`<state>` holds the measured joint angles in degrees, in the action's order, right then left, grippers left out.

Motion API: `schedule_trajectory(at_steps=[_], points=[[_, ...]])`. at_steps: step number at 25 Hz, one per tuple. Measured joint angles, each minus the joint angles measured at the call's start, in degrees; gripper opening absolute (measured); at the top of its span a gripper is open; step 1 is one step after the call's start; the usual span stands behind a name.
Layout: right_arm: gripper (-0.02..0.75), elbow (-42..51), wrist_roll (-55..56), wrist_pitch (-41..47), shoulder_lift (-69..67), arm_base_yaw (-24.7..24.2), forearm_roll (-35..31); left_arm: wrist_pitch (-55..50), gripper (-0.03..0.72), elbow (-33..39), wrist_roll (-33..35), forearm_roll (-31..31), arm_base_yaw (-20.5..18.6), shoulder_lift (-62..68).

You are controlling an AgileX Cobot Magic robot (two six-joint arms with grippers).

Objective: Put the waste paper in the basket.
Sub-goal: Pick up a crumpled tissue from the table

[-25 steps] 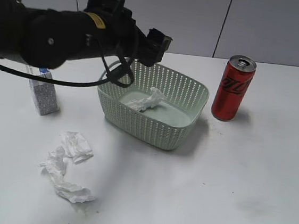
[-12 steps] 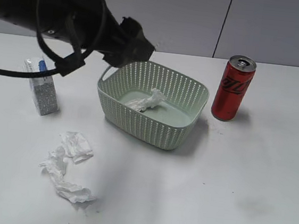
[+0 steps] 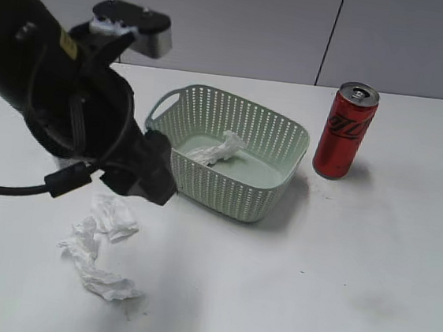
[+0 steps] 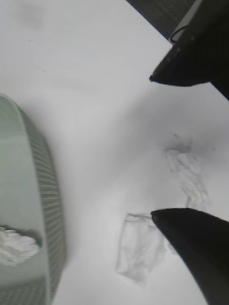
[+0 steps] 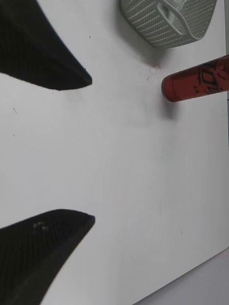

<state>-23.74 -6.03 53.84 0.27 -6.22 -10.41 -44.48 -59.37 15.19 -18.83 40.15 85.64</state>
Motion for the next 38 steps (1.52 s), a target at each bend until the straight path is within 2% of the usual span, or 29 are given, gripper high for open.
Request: schedule_trajectory(at_steps=[3,7,15,21,38], points=[[0.589,0.0,0.0,0.0,0.0,0.0,0.0,-3.8,0.591,0.1,-6.1,5.4,0.0,2.9],[0.589,0.0,0.0,0.0,0.0,0.0,0.0,-4.9,0.591,1.6,-8.6,9.5,0.0,6.6],[0.589,0.0,0.0,0.0,0.0,0.0,0.0,-2.6,0.592,5.7,-9.1,10.2,0.0,11.5],[0.589,0.0,0.0,0.0,0.0,0.0,0.0,3.2,0.592,6.4,-9.1,12.2,0.0,13.7],[0.589,0.0,0.0,0.0,0.0,0.0,0.0,1.6,0.592,6.0,-9.3,12.8,0.0,22.3]])
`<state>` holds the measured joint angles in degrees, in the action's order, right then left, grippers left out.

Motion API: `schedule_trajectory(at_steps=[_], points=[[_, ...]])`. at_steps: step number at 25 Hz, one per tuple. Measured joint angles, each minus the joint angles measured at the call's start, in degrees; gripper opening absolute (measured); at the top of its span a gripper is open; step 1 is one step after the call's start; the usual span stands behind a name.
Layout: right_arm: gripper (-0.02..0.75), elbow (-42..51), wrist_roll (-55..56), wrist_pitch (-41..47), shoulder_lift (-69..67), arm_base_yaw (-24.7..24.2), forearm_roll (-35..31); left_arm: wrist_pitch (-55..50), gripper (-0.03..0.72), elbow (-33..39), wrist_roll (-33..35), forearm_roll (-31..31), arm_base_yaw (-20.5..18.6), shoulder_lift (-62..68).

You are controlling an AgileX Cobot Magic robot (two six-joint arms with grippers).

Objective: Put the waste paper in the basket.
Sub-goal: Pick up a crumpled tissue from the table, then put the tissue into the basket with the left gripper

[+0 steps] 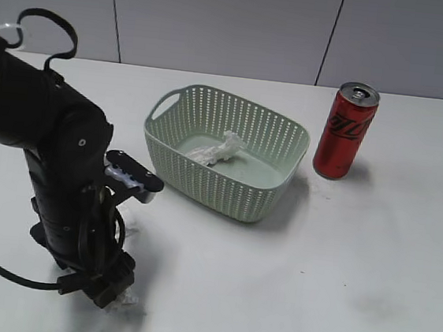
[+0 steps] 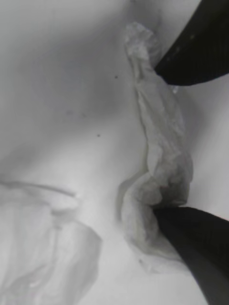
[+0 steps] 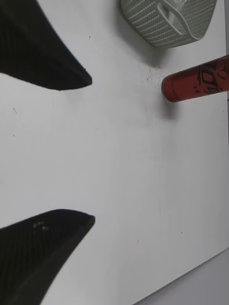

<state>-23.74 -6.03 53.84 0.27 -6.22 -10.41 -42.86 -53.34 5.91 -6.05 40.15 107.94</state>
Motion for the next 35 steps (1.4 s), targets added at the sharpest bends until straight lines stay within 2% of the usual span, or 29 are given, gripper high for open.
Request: schedule_trajectory(at_steps=[2,5,7,11,13,24,35], points=[[0.589,0.0,0.0,0.0,0.0,0.0,0.0,-0.4,0.582,-0.3,-0.1,0.1,0.0,0.4],[0.589,0.0,0.0,0.0,0.0,0.0,0.0,-0.8,0.512,-0.3,-0.2,0.7,0.0,0.6],[0.589,0.0,0.0,0.0,0.0,0.0,0.0,-1.0,0.407,-0.3,-0.3,1.4,-0.1,0.6],[0.589,0.0,0.0,0.0,0.0,0.0,0.0,-1.2,0.142,-0.3,-0.3,1.8,-0.1,0.6],[0.589,0.0,0.0,0.0,0.0,0.0,0.0,-1.4,0.065,-0.4,-0.3,1.8,-0.1,0.6],[0.589,0.0,0.0,0.0,0.0,0.0,0.0,-5.9,0.036,0.3,-0.3,-0.5,-0.1,-1.4],[0.589,0.0,0.0,0.0,0.0,0.0,0.0,-8.0,0.034,0.4,-0.3,-2.4,-0.1,-22.1]])
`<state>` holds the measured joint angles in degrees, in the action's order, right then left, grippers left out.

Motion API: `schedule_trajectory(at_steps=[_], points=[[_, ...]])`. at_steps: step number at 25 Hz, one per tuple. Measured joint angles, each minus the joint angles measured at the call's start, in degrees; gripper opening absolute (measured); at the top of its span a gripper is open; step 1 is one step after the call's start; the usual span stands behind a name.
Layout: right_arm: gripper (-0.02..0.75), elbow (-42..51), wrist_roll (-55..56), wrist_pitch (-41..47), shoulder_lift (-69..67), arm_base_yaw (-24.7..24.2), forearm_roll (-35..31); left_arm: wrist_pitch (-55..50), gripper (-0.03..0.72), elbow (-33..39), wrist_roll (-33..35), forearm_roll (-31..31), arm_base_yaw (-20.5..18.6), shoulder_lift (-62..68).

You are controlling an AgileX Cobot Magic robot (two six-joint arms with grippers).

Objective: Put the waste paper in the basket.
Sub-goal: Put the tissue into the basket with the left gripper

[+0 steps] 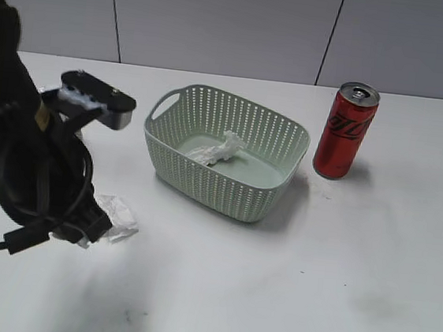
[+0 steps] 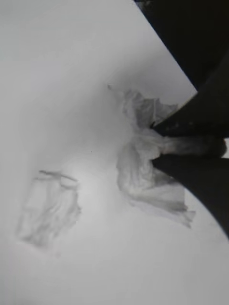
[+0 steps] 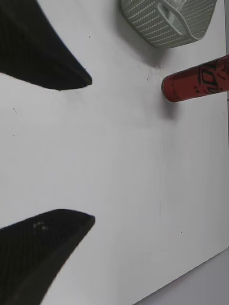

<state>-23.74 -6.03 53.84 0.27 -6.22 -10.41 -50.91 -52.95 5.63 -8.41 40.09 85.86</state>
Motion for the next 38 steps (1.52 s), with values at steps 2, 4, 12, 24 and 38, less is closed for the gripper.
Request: schedule_trajectory(at_steps=[2,4,12,24,38], points=[[0.589,0.0,0.0,0.0,0.0,0.0,0.0,1.7,0.034,0.0,0.0,0.3,0.0,-3.0],[0.589,0.0,0.0,0.0,0.0,0.0,0.0,5.3,0.034,0.0,0.0,0.5,0.0,-5.6],[0.589,0.0,0.0,0.0,0.0,0.0,0.0,36.5,0.034,0.0,0.0,2.4,0.0,-6.7],[0.589,0.0,0.0,0.0,0.0,0.0,0.0,69.7,0.036,0.0,0.0,2.5,0.0,8.0],[0.589,0.1,0.0,-0.1,0.0,0.0,0.0,80.1,0.676,0.1,0.0,2.0,0.0,19.8]])
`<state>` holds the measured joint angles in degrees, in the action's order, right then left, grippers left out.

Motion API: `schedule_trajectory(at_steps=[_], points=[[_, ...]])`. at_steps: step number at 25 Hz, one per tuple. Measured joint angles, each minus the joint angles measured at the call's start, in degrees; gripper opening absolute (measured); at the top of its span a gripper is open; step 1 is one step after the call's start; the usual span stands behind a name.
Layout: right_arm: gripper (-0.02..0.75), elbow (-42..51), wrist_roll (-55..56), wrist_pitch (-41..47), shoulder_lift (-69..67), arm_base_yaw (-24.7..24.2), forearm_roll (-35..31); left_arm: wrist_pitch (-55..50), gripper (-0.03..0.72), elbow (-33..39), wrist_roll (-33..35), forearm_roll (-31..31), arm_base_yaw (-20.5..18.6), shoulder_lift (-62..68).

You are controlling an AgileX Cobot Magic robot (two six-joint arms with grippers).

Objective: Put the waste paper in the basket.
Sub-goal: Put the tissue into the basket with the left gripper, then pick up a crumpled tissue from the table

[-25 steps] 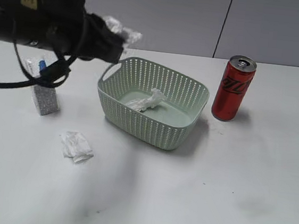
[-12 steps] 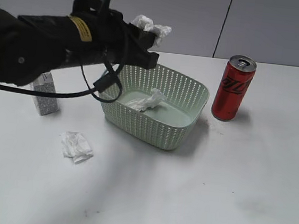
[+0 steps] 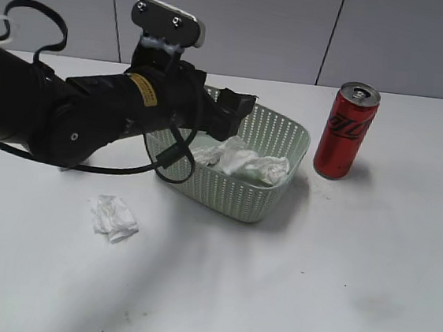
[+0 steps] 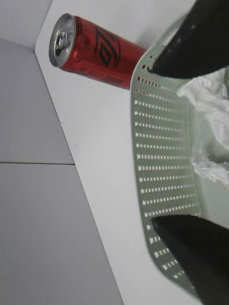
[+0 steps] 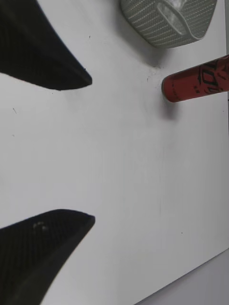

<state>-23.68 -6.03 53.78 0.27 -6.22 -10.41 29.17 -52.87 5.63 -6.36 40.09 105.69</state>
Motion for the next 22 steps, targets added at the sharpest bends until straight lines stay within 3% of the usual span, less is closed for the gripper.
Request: schedule_trajectory(at_steps=[10,22], points=[[0.589,0.0,0.0,0.0,0.0,0.0,0.0,-2.1,0.690,0.0,0.0,0.0,0.0,-1.7],[0.589,0.0,0.0,0.0,0.0,0.0,0.0,-37.3,0.677,-0.9,0.0,-0.1,-1.6,-18.9]])
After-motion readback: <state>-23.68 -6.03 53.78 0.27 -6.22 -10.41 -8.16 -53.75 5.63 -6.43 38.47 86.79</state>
